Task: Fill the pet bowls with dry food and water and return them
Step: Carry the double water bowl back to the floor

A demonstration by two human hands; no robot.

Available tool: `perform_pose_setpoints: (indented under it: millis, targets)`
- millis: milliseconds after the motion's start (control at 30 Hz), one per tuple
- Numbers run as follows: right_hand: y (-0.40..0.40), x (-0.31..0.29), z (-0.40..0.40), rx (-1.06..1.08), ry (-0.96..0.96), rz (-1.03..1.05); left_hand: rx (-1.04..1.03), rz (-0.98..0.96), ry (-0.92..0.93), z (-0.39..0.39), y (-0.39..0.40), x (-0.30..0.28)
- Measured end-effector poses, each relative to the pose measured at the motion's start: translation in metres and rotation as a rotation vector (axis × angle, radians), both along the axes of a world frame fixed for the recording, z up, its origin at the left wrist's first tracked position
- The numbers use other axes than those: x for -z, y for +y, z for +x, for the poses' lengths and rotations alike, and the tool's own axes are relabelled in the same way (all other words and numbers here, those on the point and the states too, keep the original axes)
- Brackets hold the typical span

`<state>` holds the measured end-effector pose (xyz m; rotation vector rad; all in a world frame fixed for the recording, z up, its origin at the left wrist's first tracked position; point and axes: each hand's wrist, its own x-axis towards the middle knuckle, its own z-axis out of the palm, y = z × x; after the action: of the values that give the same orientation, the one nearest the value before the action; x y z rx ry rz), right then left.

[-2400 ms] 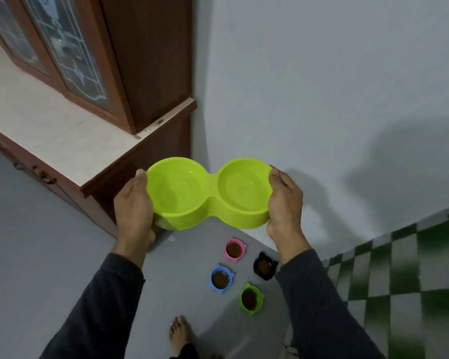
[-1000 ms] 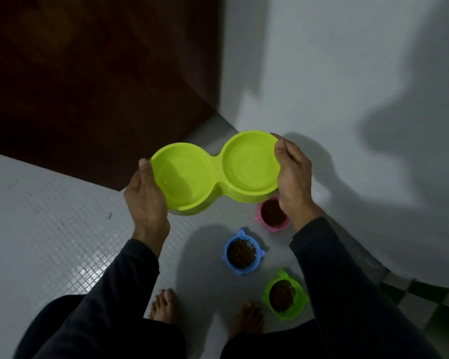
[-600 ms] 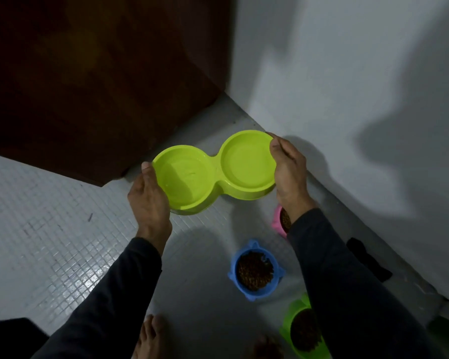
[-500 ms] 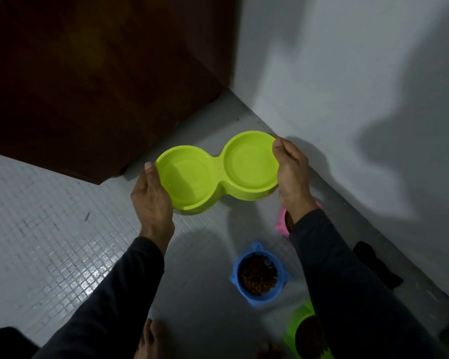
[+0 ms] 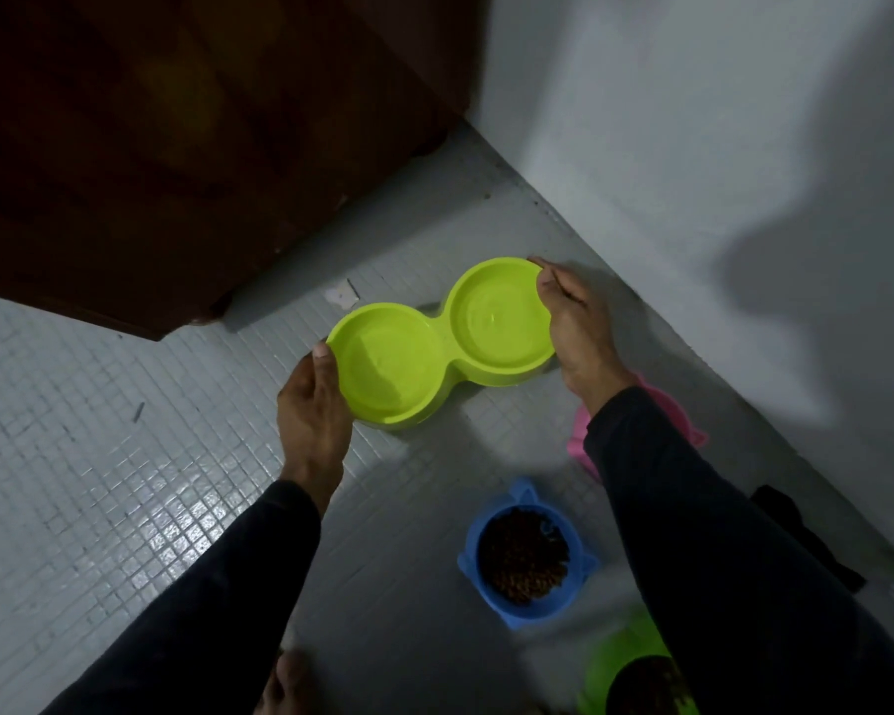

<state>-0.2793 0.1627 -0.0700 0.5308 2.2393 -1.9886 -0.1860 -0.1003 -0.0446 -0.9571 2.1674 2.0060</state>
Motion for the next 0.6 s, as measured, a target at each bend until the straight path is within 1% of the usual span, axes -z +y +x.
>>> perform_pose_setpoints:
  millis: [200,300,467,600]
  targets:
    - [-0.003,0.026,-0.007,-0.084,-0.029,0.149,0.010,0.042,-0.114,0.015,-0.005,0.025]
    - [-0.003,0.035,-0.014,-0.089,-0.044,0.243,0.006,0.068,-0.151,0.017,-0.005,0.031]
    - [-0.004,0.041,-0.018,-0.103,-0.067,0.269,0.020,0.060,-0.158,0.016,-0.009,0.037]
    - [-0.005,0.043,-0.018,-0.110,-0.092,0.290,-0.007,0.072,-0.168,0.019,-0.008,0.042]
